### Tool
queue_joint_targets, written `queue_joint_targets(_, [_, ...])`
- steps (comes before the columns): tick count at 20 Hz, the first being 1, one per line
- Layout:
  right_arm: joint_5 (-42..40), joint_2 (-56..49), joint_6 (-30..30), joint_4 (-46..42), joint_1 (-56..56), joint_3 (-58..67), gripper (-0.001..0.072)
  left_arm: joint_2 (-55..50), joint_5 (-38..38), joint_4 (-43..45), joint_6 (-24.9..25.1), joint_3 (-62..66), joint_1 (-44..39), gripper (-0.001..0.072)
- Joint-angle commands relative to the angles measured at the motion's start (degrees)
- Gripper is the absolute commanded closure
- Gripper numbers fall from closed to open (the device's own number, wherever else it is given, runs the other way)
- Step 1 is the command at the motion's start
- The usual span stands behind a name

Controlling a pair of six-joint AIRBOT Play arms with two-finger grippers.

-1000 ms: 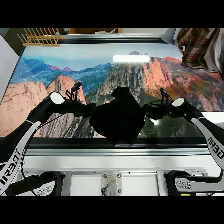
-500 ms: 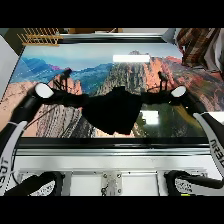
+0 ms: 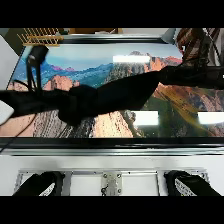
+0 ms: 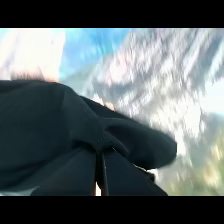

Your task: Fold the clothes and pants, and hang the long-sleeved shirts on hangers.

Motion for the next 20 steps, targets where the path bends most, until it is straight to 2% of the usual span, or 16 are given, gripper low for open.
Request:
queue_joint_targets(1, [4.7, 1.7, 2.9, -5.8, 0.8, -4.3, 0.0704, 3.5, 1.7, 2.6, -3.8, -12.3, -7.6, 0.0206])
queue_joint_targets(2, [4.3, 1.7, 2.9, -5.8, 0.8, -6.4, 0.0704, 3.2, 3.7, 3.5, -5.4, -15.8, -8.8, 0.0109])
queue_joint_targets(5, [4.4, 1.7, 2.9, -5.7, 0.7, -9.6, 0.0704, 0.2, 5.1, 7.5, -6.2, -17.0, -4.8, 0.0108])
queue_joint_targets(10, [4.3, 1.7, 2.9, -5.6, 0.8, -9.6, 0.0703, -12.7, 8.7, 7.3, -5.9, -9.2, 16.7, 0.0108])
queue_joint_targets(13, [4.3, 1.7, 2.9, -5.6, 0.8, -9.6, 0.0703, -22.3, 9.1, 4.5, -5.6, -6.7, 26.3, 0.0108])
queue_joint_targets(16, [4.3, 1.7, 2.9, -5.6, 0.8, -9.6, 0.0703, -29.4, 8.5, 2.7, -4.4, -8.3, 31.4, 0.0109])
queue_joint_targets(20, [4.3, 1.7, 2.9, -5.6, 0.8, -9.6, 0.0703, -34.1, 12.3, -0.5, -2.5, -15.0, 32.6, 0.0109])
